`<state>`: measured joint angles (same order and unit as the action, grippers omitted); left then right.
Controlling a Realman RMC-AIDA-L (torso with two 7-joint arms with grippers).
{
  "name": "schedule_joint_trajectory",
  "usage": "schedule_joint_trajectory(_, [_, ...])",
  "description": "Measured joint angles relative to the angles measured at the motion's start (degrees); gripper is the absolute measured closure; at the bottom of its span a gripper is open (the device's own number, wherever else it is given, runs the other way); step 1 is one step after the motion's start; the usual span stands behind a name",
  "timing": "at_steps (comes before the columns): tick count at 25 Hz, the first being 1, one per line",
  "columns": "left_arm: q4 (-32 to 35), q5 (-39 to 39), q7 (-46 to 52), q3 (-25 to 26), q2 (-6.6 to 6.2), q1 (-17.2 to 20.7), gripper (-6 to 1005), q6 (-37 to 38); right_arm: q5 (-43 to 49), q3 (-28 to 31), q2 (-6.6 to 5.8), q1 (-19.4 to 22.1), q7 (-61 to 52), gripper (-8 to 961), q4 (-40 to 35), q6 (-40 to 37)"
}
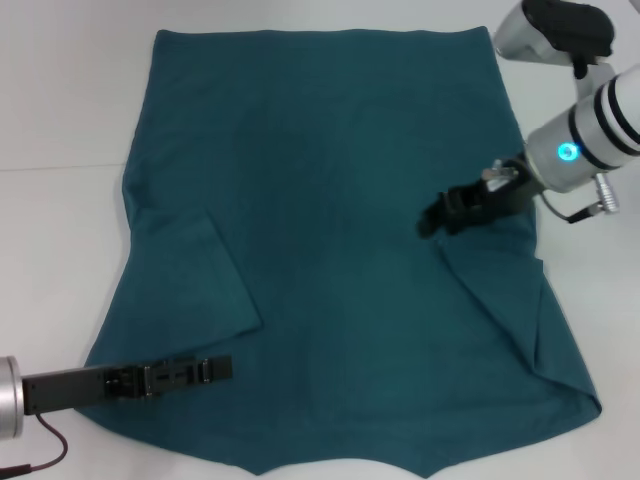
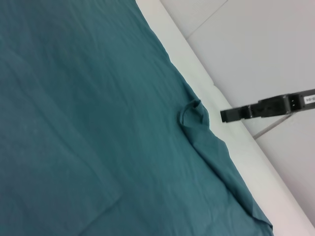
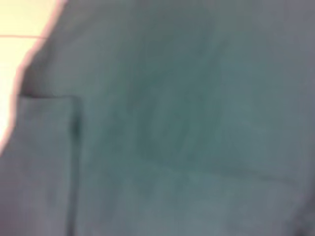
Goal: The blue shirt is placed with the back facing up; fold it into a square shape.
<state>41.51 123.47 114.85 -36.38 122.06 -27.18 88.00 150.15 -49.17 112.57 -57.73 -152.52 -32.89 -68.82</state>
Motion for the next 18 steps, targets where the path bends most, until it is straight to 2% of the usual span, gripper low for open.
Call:
schedule_joint_trajectory(2, [-0.06,0.05,-0.03,0.00,-0.02,-0.01,126,-0.01,-4.07,0.09,-0.07,0.53,3.06,575,-0.24,-0.67])
schedule_joint_trajectory(4, [-0.08,0.16,-0.03,0.00,-0.03,0.07,126,-0.03,-5.27,0.08,-0.64,0.88,3.70,475,-0.36,-1.08])
schedule_joint_trajectory(7, [-0.10,0.17,0.20,0.07,-0.11,0.15,126,-0.03,-5.17,0.09,-2.00,1.44,3.53,413,-0.53,-2.69])
schedule_joint_trajectory(8, [-0.10,0.13,0.26,0.10,-0.11,0.14,126,-0.03,-5.17,0.09,-2.00,1.44,3.53,392,-0.53,-2.69])
schedule_joint_trajectory(9, [-0.11,0.10,0.33,0.15,-0.12,0.15,126,-0.03,-5.12,0.11,-3.29,2.51,3.08,371,-1.42,-5.36])
schedule_joint_trajectory(12, [-0.11,0.03,1.05,0.18,-0.13,0.14,127,-0.17,-5.19,0.22,-4.39,4.99,2.42,309,-3.97,-8.60])
schedule_joint_trajectory(14, [-0.02,0.14,2.47,0.23,-0.15,0.13,127,-0.73,-5.94,1.25,-5.00,8.51,2.47,312,-7.37,-13.09])
schedule_joint_trajectory(18, [0.16,0.08,5.77,1.29,-0.39,0.12,126,-1.67,-8.14,4.98,-5.13,12.80,4.44,318,-9.78,-18.30])
